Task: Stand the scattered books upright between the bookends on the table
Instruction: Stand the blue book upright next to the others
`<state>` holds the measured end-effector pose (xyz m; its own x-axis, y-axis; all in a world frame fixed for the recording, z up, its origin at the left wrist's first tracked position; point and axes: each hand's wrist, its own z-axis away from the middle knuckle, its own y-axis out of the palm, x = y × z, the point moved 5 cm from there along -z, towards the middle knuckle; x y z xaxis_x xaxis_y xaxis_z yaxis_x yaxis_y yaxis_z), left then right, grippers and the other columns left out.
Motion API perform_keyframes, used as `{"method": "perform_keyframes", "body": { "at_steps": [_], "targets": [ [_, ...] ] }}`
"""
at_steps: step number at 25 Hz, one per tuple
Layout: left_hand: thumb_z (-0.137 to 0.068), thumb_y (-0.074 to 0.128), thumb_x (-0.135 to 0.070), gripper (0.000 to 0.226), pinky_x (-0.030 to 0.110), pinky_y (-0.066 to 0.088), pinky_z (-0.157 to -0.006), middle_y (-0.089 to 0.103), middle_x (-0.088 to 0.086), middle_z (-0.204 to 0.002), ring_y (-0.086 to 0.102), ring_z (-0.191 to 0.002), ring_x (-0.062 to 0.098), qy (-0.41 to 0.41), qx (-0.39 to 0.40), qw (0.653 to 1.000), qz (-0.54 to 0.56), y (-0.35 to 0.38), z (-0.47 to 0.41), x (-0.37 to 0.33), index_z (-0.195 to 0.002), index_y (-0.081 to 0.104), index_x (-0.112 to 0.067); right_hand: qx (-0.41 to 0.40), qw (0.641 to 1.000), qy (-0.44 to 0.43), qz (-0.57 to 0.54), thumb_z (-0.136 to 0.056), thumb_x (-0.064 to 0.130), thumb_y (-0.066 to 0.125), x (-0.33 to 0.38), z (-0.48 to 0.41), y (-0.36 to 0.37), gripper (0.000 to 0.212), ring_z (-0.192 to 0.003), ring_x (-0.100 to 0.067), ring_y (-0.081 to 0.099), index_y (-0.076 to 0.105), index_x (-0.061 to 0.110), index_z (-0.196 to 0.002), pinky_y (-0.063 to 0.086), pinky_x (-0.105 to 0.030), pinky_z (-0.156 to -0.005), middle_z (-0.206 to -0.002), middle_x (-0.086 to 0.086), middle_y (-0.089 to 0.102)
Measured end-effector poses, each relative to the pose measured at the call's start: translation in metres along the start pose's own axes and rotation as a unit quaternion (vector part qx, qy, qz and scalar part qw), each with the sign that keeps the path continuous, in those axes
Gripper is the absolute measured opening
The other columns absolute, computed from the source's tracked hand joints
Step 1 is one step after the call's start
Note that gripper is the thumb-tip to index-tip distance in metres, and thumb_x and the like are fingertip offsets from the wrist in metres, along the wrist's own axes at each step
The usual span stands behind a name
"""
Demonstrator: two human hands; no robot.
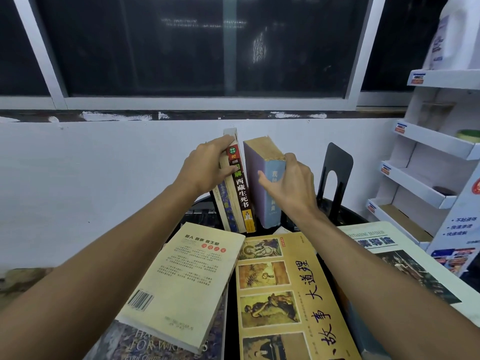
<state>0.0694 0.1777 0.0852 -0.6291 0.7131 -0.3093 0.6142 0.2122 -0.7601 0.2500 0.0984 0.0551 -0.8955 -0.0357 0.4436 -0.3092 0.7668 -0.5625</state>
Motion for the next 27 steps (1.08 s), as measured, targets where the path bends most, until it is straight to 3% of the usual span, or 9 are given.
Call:
{"method": "perform_keyframes", "body": {
  "at_steps": [9, 13, 17, 20, 23, 27],
  "targets": [
    [-0.090, 0.073, -0.032, 0.046, 0.046, 0.061, -0.082, 0.067, -0.004, -0.124, 0.065, -0.109, 0.019, -0.005, -0.015, 1.000, 0.012, 0.005, -0.001, 0.000, -0.130, 0.051, -0.031, 0.009, 1.000, 0.011, -0.006, -0.087, 0.045, 0.072, -0.009, -0.002, 0.031, 0.049, -0.082, -0.030, 0.066, 0.057, 0.004, -0.110, 0.046, -0.031, -0.064, -0.095, -0.014, 0.069],
    [-0.090, 0.073, -0.031, 0.046, 0.046, 0.061, -0.082, 0.067, -0.005, -0.124, 0.065, -0.108, 0.019, 0.000, -0.016, 1.000, 0.014, 0.007, -0.001, 0.000, -0.130, 0.051, -0.031, 0.033, 0.999, 0.010, -0.016, -0.087, 0.049, 0.071, -0.014, 0.005, 0.042, 0.050, -0.084, -0.027, 0.067, 0.056, 0.008, -0.111, 0.054, -0.035, -0.066, -0.096, -0.010, 0.068],
    [-0.090, 0.074, -0.028, 0.045, 0.046, 0.061, -0.083, 0.067, -0.003, -0.125, 0.065, -0.109, 0.021, -0.009, -0.019, 1.000, 0.023, 0.006, 0.000, 0.002, -0.130, 0.052, -0.028, 0.058, 0.997, -0.009, -0.054, -0.086, 0.053, 0.073, -0.015, 0.007, 0.040, 0.071, -0.101, -0.027, 0.067, 0.044, 0.018, -0.141, 0.057, -0.042, -0.083, -0.117, -0.009, 0.069],
    [-0.091, 0.073, -0.028, 0.046, 0.046, 0.061, -0.083, 0.066, -0.002, -0.127, 0.064, -0.111, 0.021, -0.009, -0.020, 0.999, 0.028, 0.005, 0.002, 0.002, -0.132, 0.052, -0.026, 0.096, 0.992, -0.038, -0.073, -0.086, 0.057, 0.071, -0.021, 0.008, 0.038, 0.074, -0.103, -0.022, 0.064, 0.039, 0.032, -0.148, 0.057, -0.042, -0.088, -0.123, -0.007, 0.066],
    [-0.091, 0.073, -0.029, 0.046, 0.047, 0.061, -0.083, 0.066, -0.002, -0.127, 0.064, -0.112, 0.021, -0.008, -0.018, 0.999, 0.028, 0.005, 0.001, 0.000, -0.131, 0.052, -0.026, 0.147, 0.982, -0.065, -0.100, -0.090, 0.048, 0.070, -0.024, 0.008, 0.038, 0.065, -0.094, -0.017, 0.063, 0.039, 0.038, -0.147, 0.059, -0.042, -0.083, -0.119, -0.004, 0.064],
    [-0.091, 0.073, -0.030, 0.046, 0.047, 0.061, -0.084, 0.065, -0.002, -0.129, 0.064, -0.113, 0.021, -0.012, -0.018, 0.999, 0.030, 0.005, 0.002, 0.000, -0.131, 0.052, -0.028, 0.210, 0.969, -0.064, -0.112, -0.095, 0.025, 0.069, -0.021, 0.004, 0.038, 0.065, -0.102, -0.017, 0.062, 0.035, 0.038, -0.148, 0.056, -0.032, -0.085, -0.126, -0.006, 0.059]
  ]
}}
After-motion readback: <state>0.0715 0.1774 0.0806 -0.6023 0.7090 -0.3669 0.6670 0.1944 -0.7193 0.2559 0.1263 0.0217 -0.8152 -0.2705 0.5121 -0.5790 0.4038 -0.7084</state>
